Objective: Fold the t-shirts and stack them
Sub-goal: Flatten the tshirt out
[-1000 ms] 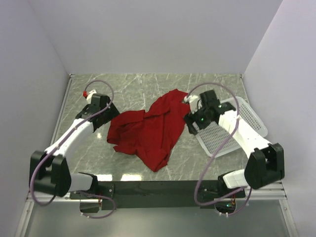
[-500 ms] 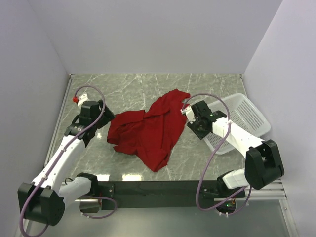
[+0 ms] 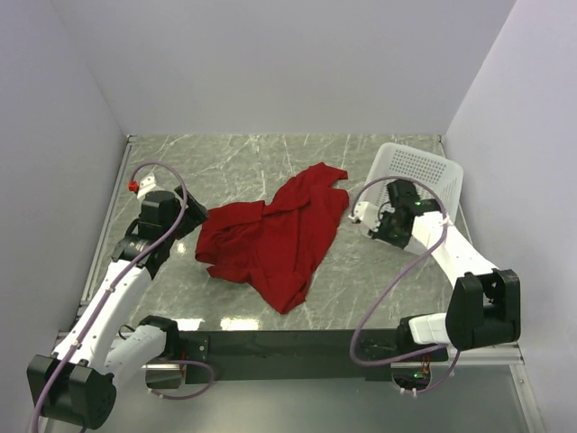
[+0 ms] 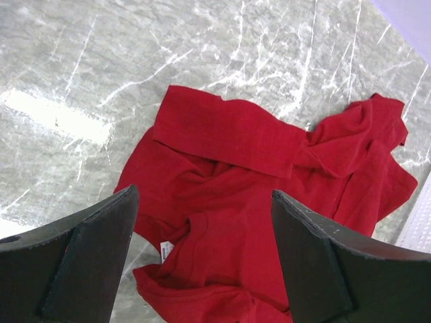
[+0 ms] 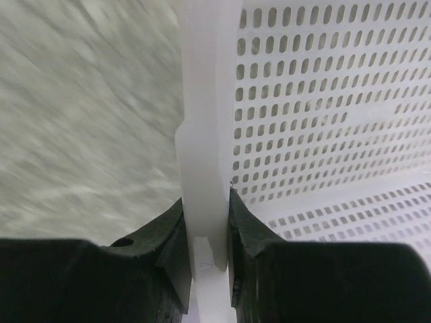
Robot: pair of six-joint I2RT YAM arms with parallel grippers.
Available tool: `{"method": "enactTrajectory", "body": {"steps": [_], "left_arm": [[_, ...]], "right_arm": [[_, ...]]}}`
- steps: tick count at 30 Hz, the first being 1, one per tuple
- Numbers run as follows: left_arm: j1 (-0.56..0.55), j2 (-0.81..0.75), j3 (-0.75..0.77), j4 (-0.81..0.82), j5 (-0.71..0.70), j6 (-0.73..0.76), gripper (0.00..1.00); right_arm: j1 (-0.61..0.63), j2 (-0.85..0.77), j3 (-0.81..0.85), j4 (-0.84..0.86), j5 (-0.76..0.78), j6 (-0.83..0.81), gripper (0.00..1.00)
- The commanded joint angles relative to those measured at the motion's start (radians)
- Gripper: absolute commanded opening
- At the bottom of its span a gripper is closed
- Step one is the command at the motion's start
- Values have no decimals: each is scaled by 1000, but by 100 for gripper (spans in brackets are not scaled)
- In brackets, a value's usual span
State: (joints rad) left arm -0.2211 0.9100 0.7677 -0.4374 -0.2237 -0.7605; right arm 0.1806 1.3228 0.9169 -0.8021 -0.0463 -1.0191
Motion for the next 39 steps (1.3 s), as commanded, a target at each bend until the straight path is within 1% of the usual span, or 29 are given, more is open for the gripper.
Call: {"method": "enactTrajectory", "body": {"steps": [1,2,3,4,5,6,9,10,12,13,14,15,16,19,20,21,24,27,28,29,30,32,33,34,35,36,37,38,39], "left_arm": [[5,-22,-10,17,35,7,85],[5,-22,-10,22,37,9,85],[5,-17,-11,25,41,7,85],[5,-14,-11,28,44,7,85],[5,-11,-13,32,49,7,85],[5,-4,-13,40,50,7,85],[5,12,-15,52,66,4,85],[5,13,-16,58,69,4,85],[5,20,-15,58,72,4,85],[5,21,-13,57,72,6,85],[5,21,-10,54,70,9,85],[5,21,-8,52,69,12,85],[5,20,-5,54,67,12,85],[5,17,-8,63,67,16,85],[5,17,-8,69,70,21,86],[5,21,-10,74,76,21,86],[5,41,-11,88,104,33,86],[5,72,-16,118,136,46,86],[5,82,-22,124,158,46,86],[5,92,-24,135,170,44,85],[5,110,-22,149,190,43,86],[5,131,-19,157,201,40,85],[5,154,-16,158,202,40,85],[5,165,-18,166,202,40,85],[5,179,-19,170,202,41,85],[5,211,-16,175,204,40,85],[6,231,-15,196,210,27,84],[6,251,-15,209,233,21,80],[6,297,-7,218,239,14,79]], "right_arm": [[-121,16,69,-46,-42,-331,1],[-150,29,74,-51,-50,-384,4],[-173,36,79,-48,-52,-482,5],[-217,42,82,-31,-46,-525,7],[-234,61,85,-19,-46,-559,12],[-250,68,88,0,-46,-616,14],[-308,124,120,86,-43,-647,20],[-320,144,161,108,-43,-641,21],[-357,203,210,116,-47,-613,26],[-366,220,258,121,-44,-601,31],[-386,246,281,121,-41,-589,42],[-394,256,304,113,-46,-567,42],[-401,259,338,100,-52,-555,63],[-412,239,353,75,-82,-529,64],[-412,208,346,64,-93,-526,83],[-408,190,340,55,-102,-515,84],[-380,98,326,-11,-206,-478,84],[-285,27,335,-106,-323,-353,84],[-200,18,339,-138,-346,-316,84],[-153,13,342,-156,-393,-279,84],[-56,25,355,-173,-439,-210,84],[46,56,369,-155,-455,-118,84],[90,78,378,-134,-454,-23,83],[130,129,405,-87,-449,20,82],[205,163,425,-63,-431,65,81],[232,199,454,-51,-426,144,80],[258,282,530,-42,-426,181,77],[288,326,574,-45,-432,215,75],[302,367,617,-42,-429,288,74]]}}
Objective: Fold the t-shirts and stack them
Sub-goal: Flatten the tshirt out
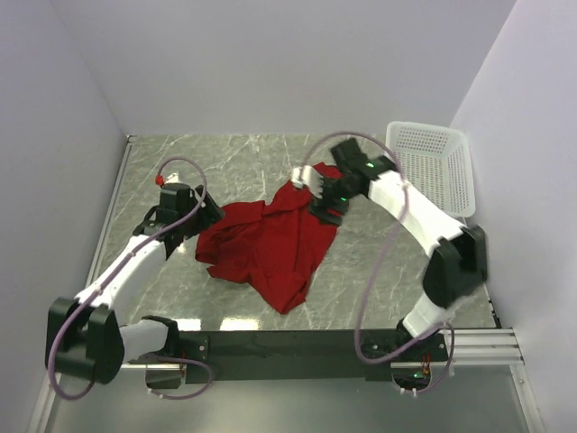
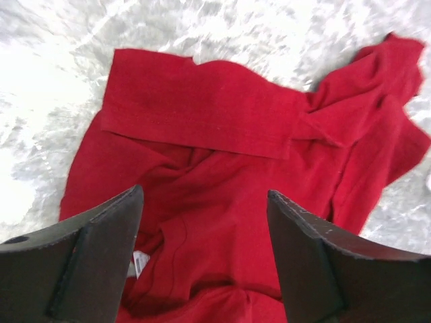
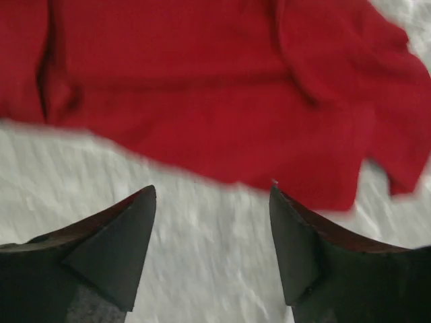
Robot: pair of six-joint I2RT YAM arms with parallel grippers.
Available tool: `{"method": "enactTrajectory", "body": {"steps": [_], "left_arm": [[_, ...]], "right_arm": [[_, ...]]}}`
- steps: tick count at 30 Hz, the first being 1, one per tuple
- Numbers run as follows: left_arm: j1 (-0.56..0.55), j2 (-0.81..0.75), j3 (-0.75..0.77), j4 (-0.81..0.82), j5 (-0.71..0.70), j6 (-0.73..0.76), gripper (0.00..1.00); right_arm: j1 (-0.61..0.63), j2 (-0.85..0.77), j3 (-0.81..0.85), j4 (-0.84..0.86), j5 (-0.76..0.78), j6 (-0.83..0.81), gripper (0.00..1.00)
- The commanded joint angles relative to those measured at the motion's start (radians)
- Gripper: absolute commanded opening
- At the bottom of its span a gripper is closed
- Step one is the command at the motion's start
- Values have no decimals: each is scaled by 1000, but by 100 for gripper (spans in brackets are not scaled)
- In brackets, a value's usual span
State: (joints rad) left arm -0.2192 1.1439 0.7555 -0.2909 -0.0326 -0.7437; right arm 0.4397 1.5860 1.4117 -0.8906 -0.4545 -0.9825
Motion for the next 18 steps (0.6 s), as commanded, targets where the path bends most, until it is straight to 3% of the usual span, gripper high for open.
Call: {"method": "enactTrajectory", "body": {"steps": [1,4,8,13,18], "left_arm": [[3,88,11,78,46,-16,78],[3,172,36,87,42,-26,73],[3,188,54,70,37,-22,73],[4,58,44,-4,-94,3,78],[4,-148,-36,-7,-121,-3,84]], "right_arm": [[51,145,209,48,-23,289,72],[63,328,369,33,-53,407,69],[76,443,470,53,-131,511,68],[128,526,446,174,-236,793,68],[143,578,423,317,-138,1204,68]]}}
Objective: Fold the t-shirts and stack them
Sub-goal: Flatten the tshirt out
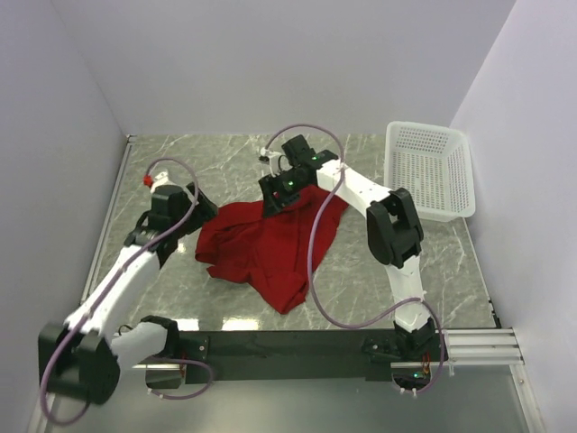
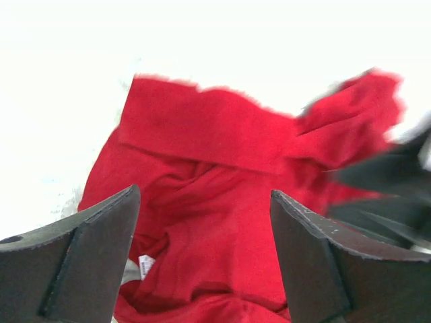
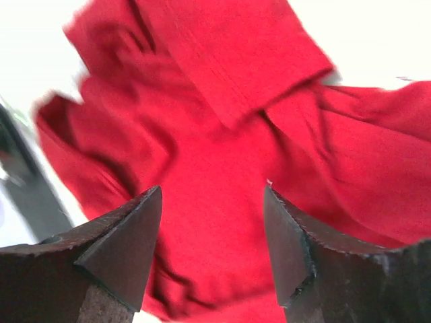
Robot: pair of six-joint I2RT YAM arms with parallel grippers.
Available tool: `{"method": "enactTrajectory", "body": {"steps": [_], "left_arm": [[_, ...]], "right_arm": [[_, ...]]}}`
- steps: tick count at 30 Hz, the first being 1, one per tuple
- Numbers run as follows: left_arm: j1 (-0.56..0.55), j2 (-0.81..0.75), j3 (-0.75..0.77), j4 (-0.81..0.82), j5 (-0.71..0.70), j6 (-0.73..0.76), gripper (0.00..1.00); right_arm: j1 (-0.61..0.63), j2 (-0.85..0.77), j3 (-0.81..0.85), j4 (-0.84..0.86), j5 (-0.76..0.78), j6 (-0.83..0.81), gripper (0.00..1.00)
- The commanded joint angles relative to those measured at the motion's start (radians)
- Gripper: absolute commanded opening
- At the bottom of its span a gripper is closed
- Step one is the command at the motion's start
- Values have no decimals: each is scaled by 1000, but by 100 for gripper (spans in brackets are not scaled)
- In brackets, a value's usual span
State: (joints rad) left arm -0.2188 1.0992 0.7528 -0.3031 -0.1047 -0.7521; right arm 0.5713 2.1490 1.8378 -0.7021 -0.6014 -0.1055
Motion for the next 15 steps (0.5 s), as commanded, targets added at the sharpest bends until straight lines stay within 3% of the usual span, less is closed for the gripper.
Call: {"method": "enactTrajectory", "body": {"steps": [1,6,15], "left_arm": [[4,-131,-43,4,-52,2,85],[4,-257,-69,-22,-81,-4,90],[4,-318,-46,-73,-76,-23,90]], "right_arm": [[15,32,-2,156,5,369,67],[25,87,5,223,20,591,61],[47,186,52,250,48,681,51]]}}
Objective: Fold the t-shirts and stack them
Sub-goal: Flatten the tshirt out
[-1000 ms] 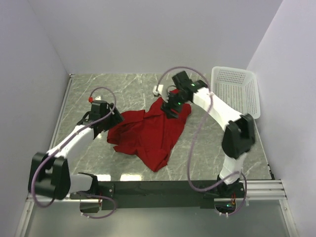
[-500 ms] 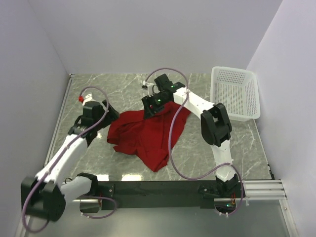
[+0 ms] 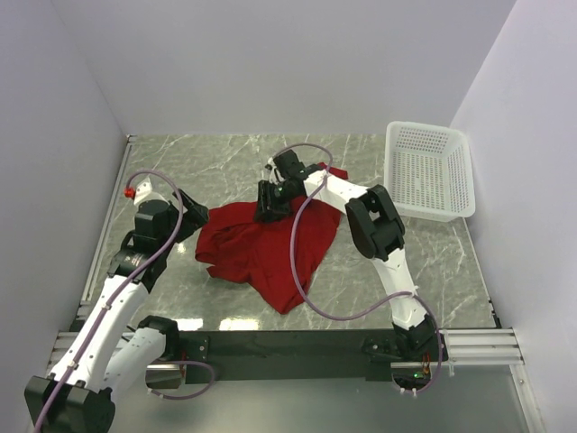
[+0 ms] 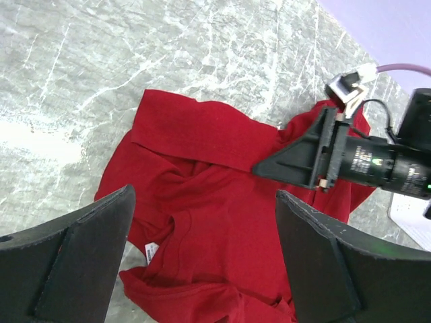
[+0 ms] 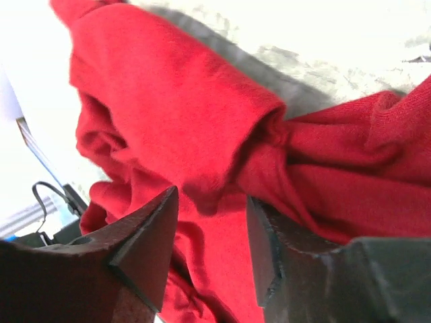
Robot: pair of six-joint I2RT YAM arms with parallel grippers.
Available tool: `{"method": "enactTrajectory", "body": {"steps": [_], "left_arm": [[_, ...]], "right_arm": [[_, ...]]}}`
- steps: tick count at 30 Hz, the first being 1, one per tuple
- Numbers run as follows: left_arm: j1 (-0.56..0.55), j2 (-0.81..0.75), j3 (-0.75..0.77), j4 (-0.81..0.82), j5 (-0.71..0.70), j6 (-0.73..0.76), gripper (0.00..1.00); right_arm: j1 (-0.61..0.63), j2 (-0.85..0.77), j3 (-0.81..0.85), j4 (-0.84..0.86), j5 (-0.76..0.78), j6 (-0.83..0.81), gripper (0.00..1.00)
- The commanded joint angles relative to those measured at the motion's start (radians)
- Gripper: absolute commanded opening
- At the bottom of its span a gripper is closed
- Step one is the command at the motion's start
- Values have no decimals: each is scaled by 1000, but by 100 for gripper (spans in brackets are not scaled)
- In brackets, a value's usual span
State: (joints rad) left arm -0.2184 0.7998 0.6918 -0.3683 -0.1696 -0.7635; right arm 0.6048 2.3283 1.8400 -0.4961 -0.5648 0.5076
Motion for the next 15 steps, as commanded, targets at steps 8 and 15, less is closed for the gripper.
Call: {"method": "enactTrajectory", "body": {"steps": [8,15], "left_arm": [[4,-4,-5,60,51,39,89],[4,-8,-26,198,127,232,87]], "right_arm": [[12,-21,50,93,-92,74,7],[3,-118,18,122,-168,68,0]]}}
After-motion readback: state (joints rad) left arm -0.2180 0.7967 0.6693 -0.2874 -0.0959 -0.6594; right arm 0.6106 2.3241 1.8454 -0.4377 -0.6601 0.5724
